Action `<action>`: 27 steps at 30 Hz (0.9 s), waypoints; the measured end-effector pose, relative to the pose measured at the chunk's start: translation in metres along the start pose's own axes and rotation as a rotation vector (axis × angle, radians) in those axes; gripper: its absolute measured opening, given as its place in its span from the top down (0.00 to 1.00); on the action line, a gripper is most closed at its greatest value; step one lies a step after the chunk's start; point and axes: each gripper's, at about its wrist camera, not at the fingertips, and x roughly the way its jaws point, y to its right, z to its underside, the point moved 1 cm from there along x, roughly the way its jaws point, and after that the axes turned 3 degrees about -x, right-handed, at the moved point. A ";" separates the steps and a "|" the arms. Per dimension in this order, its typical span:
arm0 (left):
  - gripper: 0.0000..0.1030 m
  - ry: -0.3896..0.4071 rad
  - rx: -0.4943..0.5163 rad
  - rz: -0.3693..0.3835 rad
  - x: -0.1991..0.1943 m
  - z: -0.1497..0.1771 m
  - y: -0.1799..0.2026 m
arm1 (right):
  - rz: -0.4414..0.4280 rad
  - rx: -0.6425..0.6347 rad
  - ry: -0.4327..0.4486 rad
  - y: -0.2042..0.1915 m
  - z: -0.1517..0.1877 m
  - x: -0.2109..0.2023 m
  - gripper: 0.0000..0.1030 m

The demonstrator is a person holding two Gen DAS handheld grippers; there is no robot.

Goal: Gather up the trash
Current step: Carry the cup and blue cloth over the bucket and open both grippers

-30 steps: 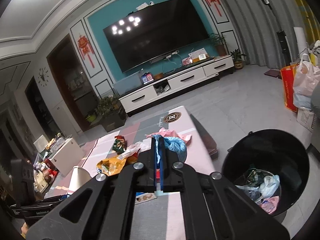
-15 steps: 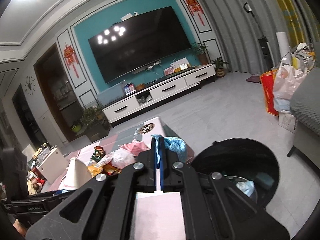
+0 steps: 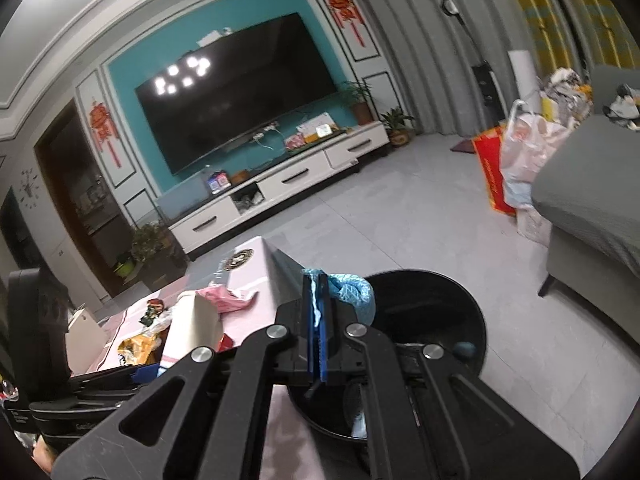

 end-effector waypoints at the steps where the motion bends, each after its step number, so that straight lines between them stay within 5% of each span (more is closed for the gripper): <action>1: 0.31 -0.007 -0.001 0.009 0.006 -0.002 0.003 | 0.006 0.014 -0.009 0.005 0.001 0.001 0.97; 12: 0.31 -0.108 -0.036 0.008 0.077 -0.012 0.017 | 0.109 0.084 -0.127 0.033 0.014 0.021 0.97; 21: 0.30 -0.145 -0.066 0.012 0.095 -0.014 0.011 | 0.155 0.105 -0.195 0.047 0.020 0.033 0.96; 27: 0.18 -0.145 -0.090 0.017 0.101 -0.014 0.006 | 0.184 0.126 -0.218 0.051 0.020 0.037 0.82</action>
